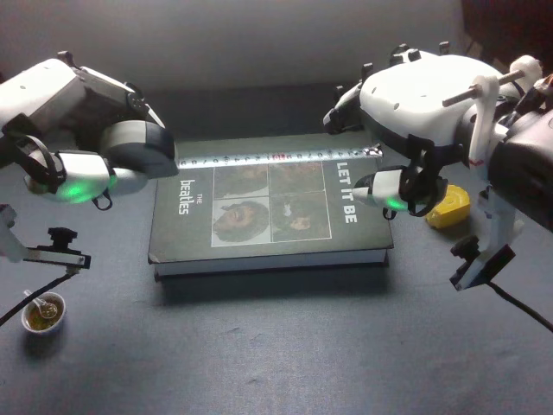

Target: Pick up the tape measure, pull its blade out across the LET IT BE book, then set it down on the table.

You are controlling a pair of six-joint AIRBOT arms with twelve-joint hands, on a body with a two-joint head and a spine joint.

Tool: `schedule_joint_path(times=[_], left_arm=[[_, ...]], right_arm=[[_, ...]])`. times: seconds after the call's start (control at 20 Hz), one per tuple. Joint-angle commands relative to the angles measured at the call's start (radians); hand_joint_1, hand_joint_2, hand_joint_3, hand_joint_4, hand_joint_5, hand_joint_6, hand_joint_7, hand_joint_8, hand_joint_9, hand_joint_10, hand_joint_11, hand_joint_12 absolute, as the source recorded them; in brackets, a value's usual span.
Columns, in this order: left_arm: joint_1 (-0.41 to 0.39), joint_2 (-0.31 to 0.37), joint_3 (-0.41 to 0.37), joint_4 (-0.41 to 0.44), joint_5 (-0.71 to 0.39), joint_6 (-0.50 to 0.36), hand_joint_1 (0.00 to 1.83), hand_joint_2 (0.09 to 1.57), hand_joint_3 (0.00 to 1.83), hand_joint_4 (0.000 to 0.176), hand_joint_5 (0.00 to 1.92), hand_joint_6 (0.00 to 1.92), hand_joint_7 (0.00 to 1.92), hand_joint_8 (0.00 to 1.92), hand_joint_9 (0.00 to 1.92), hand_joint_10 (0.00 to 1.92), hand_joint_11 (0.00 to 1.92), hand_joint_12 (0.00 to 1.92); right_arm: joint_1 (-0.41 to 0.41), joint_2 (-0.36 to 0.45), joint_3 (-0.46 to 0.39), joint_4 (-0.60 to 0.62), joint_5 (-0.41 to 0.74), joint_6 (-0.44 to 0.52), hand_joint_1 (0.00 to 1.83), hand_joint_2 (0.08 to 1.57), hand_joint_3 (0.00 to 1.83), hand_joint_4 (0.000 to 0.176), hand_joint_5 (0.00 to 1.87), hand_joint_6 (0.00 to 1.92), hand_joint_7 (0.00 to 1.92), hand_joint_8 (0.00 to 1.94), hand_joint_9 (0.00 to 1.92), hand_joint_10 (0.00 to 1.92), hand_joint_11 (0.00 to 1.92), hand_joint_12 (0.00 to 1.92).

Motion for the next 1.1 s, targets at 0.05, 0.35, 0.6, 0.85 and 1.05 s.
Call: schedule_joint_path(times=[0.05,0.35,0.6,0.85,1.05], left_arm=[[-0.020,0.013,0.003,0.005,-0.139,-0.011,1.39,1.08,0.00,0.000,1.05,0.68,1.09,0.85,0.90,1.25,0.80,1.09],[-0.031,0.015,0.003,-0.004,-0.139,-0.012,1.39,1.08,0.00,0.000,1.07,0.66,1.10,0.82,0.91,1.23,0.81,1.12],[-0.032,0.011,0.004,-0.013,-0.134,-0.012,1.39,1.08,0.00,0.000,1.07,0.69,1.10,0.81,0.91,1.23,0.80,1.09],[-0.032,0.010,0.004,-0.018,-0.134,-0.012,1.39,1.08,0.00,0.000,1.07,0.67,1.10,0.83,0.89,1.24,0.80,1.11],[-0.035,0.010,0.004,-0.024,-0.130,-0.016,1.39,1.08,0.00,0.000,1.06,0.68,1.09,0.84,0.90,1.24,0.80,1.12]], right_arm=[[0.022,-0.005,0.013,-0.034,0.047,-0.015,1.12,1.10,0.00,0.000,0.67,0.02,0.74,0.02,0.61,0.03,0.10,1.09],[0.044,-0.039,0.069,-0.082,0.058,0.017,1.11,1.10,0.00,0.000,0.73,0.03,0.82,0.03,0.68,0.05,0.19,1.12],[0.057,-0.050,0.097,-0.082,0.044,0.014,1.11,1.10,0.00,0.000,0.74,0.02,0.83,0.03,0.71,0.05,0.23,1.12],[0.049,-0.095,0.153,-0.082,0.045,0.016,1.09,1.10,0.00,0.000,0.74,0.02,0.83,0.02,0.71,0.04,0.23,1.13],[0.048,-0.108,0.164,-0.083,0.034,0.019,1.08,1.09,0.00,0.000,0.74,0.01,0.83,0.02,0.73,0.05,0.24,1.13]])
